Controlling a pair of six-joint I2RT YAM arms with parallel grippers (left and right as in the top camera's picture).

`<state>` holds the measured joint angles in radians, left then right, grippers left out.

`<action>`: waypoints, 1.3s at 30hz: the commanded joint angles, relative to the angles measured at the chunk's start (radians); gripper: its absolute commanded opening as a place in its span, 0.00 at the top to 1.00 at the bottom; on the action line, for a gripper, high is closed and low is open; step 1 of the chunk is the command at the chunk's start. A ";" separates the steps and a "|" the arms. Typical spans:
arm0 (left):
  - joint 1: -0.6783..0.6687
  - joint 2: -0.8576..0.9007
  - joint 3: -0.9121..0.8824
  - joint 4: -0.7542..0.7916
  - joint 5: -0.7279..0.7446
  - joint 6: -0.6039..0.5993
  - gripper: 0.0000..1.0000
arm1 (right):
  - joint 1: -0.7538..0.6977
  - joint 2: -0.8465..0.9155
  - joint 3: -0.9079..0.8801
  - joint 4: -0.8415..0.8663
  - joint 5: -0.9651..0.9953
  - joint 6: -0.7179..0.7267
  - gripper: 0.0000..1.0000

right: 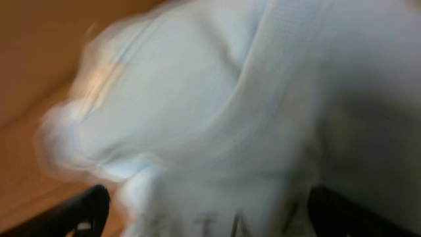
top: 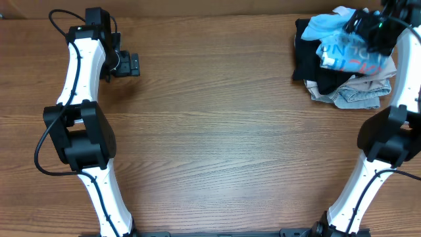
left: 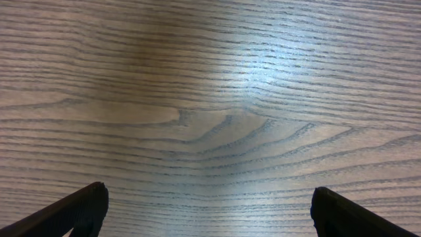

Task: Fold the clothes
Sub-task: 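Lower the bundle onto the pile and press it down with the right gripper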

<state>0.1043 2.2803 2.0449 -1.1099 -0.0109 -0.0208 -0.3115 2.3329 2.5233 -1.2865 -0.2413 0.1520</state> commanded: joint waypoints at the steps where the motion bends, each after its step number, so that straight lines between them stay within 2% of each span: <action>1: -0.006 -0.004 0.005 0.000 0.001 -0.006 0.00 | 0.013 -0.024 0.271 -0.093 -0.023 0.008 0.00; 7: -0.006 -0.004 0.005 0.000 0.001 -0.006 0.00 | 0.044 -0.046 0.626 -0.341 -0.037 0.008 0.00; 10: -0.006 -0.004 0.005 0.000 0.001 -0.006 0.00 | 0.076 -0.132 0.613 -0.407 -0.087 0.008 0.00; 14: -0.006 -0.004 0.005 0.000 0.001 -0.006 0.00 | 0.147 -0.224 0.613 -0.407 -0.188 0.009 0.00; 22: -0.006 -0.004 0.005 0.001 0.001 -0.006 0.00 | 0.315 -0.314 0.613 -0.407 -0.582 0.008 0.00; 27: -0.007 -0.004 0.005 0.000 0.001 -0.006 0.00 | 0.365 -0.313 0.612 -0.407 -0.584 0.008 0.00; 31: -0.006 -0.004 0.005 0.000 0.001 -0.006 0.00 | 0.370 -0.317 0.612 -0.407 -0.663 0.007 0.00; 34: -0.006 -0.004 0.005 0.000 0.001 -0.006 0.00 | 0.370 -0.335 0.612 -0.407 -0.658 -0.051 0.00; 36: -0.006 -0.004 0.005 0.000 0.001 -0.006 0.00 | 0.370 -0.350 0.612 -0.407 -0.632 -0.084 0.00; 39: -0.006 -0.004 0.005 0.000 0.001 -0.006 0.00 | 0.376 -0.391 0.612 -0.407 -0.462 -0.085 0.00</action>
<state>0.1043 2.2803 2.0449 -1.1095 -0.0109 -0.0208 0.0547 2.0148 3.1256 -1.6951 -0.8356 0.1032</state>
